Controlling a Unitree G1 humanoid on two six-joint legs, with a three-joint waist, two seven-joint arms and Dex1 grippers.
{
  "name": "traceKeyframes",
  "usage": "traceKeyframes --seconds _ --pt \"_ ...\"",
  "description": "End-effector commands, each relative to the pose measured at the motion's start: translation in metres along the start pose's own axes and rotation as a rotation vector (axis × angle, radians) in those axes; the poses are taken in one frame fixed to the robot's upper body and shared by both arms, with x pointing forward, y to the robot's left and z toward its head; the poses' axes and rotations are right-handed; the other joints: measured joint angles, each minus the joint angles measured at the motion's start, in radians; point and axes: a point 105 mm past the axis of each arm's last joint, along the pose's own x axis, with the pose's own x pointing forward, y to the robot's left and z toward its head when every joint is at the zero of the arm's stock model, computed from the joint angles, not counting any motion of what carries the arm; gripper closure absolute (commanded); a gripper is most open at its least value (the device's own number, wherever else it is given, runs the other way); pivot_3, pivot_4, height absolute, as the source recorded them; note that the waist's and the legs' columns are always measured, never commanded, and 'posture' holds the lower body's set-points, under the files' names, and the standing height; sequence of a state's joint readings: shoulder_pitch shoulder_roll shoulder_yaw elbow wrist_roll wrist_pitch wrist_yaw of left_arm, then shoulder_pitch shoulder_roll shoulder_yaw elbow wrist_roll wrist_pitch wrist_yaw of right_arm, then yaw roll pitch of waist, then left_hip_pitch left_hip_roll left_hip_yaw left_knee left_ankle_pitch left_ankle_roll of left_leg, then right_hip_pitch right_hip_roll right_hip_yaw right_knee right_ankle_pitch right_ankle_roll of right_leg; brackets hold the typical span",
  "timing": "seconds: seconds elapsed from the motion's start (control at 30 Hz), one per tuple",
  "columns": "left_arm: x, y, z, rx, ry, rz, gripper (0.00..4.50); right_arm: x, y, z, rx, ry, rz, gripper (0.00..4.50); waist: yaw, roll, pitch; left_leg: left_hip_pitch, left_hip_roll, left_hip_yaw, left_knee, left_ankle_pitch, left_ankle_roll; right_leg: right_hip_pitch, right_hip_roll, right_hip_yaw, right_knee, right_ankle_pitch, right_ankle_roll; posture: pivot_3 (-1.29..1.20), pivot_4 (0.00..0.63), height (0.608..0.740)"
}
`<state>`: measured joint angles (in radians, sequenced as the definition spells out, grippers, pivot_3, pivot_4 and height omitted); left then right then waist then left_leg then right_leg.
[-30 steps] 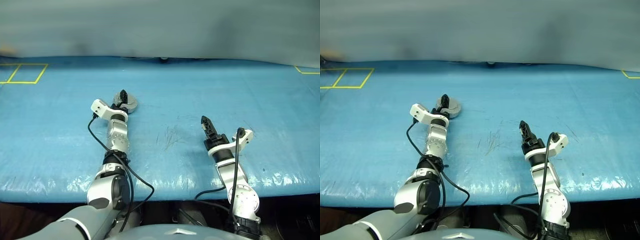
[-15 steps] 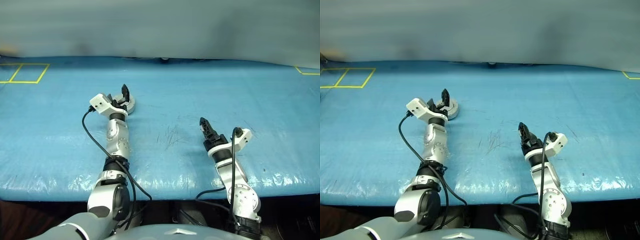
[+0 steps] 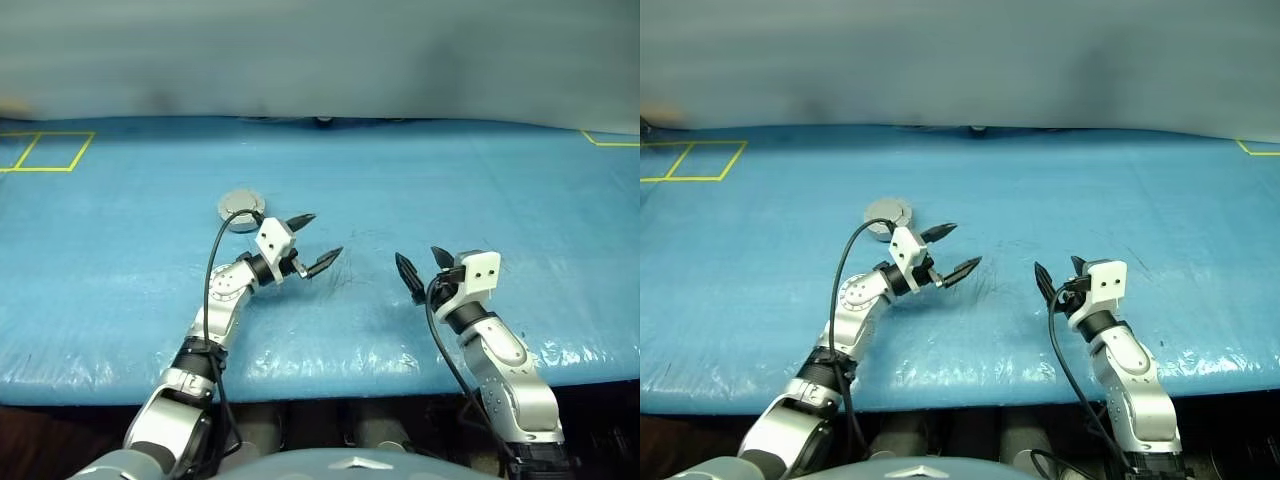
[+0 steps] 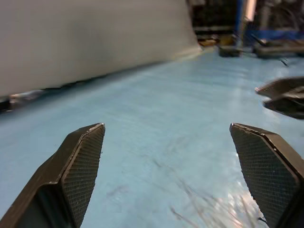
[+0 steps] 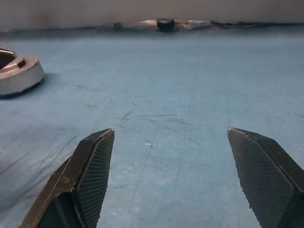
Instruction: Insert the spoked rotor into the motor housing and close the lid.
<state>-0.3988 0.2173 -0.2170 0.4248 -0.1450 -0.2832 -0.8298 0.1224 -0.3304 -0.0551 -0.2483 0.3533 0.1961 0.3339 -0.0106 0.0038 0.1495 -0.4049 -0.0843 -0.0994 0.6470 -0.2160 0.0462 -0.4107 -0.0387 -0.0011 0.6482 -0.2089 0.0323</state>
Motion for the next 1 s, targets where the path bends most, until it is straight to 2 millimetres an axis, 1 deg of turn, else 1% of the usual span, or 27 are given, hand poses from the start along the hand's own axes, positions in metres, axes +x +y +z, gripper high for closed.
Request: traceKeyframes --seconds 0.03,0.1,0.2,0.27,0.33,0.37,0.47,0.7,1.0 --pt "-0.001 -0.019 0.002 0.073 0.029 -0.142 0.03 0.000 0.020 0.008 -0.070 -0.018 0.152 0.52 0.000 0.000 0.000 0.000 0.001 0.000 0.000 0.000 0.000 0.000 0.000 0.000 0.000 0.000 0.001 0.00 0.150 0.740" --pt "-0.004 -0.027 -0.002 0.076 0.058 -0.196 0.03 -0.001 0.025 0.004 -0.094 0.008 0.204 0.52 0.000 0.000 0.000 0.001 0.001 0.000 0.000 0.000 0.000 0.001 0.000 0.000 0.000 -0.001 0.000 0.00 0.150 0.740" --pt "-0.008 -0.030 -0.003 0.064 0.063 -0.206 0.00 -0.001 0.028 0.000 -0.108 0.033 0.233 0.02 0.002 0.000 0.000 0.000 0.001 0.000 0.000 0.000 0.000 0.000 0.000 0.000 0.000 0.000 0.001 0.00 0.150 0.740" --pt "-0.008 -0.029 -0.002 0.058 0.054 -0.189 0.00 0.001 0.026 0.000 -0.120 0.032 0.218 0.02 0.003 0.000 0.000 0.000 0.001 0.000 0.000 0.000 0.000 0.000 0.000 0.000 0.000 0.000 0.001 0.00 0.150 0.740" --pt "-0.008 -0.029 -0.002 0.053 0.051 -0.182 0.00 0.004 0.019 0.001 -0.150 0.024 0.152 0.02 0.004 0.000 0.000 0.000 0.001 0.000 0.000 0.000 0.000 0.000 -0.001 0.000 0.000 0.000 0.001 0.00 0.150 0.740" --pt "-0.007 -0.028 -0.001 0.049 0.045 -0.175 0.00 0.005 0.018 -0.001 -0.153 0.029 0.146 0.02 0.004 0.000 0.000 0.000 0.001 0.000 0.000 0.000 0.000 0.000 -0.001 0.000 0.000 0.000 0.001 0.00 0.150 0.740" --pt "-0.007 -0.029 -0.001 0.044 0.038 -0.166 0.00 0.005 0.018 -0.004 -0.160 0.043 0.140 0.02 0.006 0.000 0.000 0.000 0.001 0.000 0.000 0.000 0.000 0.000 -0.001 0.000 0.000 0.000 0.001 0.00 0.150 0.740" --pt "-0.004 -0.028 0.000 0.028 0.019 -0.130 0.00 0.006 0.012 -0.005 -0.187 0.045 0.089 0.02 0.010 0.000 0.000 0.000 0.001 0.000 0.000 0.000 0.000 0.000 -0.001 0.000 0.000 0.000 0.001 0.00 0.150 0.740" --pt "-0.002 -0.029 -0.002 0.024 0.020 -0.123 0.00 0.006 0.012 -0.007 -0.189 0.046 0.067 0.02 0.012 0.000 0.000 0.000 0.001 0.000 0.000 0.000 0.000 0.000 -0.001 0.000 0.000 0.000 0.001 0.00 0.150 0.740"
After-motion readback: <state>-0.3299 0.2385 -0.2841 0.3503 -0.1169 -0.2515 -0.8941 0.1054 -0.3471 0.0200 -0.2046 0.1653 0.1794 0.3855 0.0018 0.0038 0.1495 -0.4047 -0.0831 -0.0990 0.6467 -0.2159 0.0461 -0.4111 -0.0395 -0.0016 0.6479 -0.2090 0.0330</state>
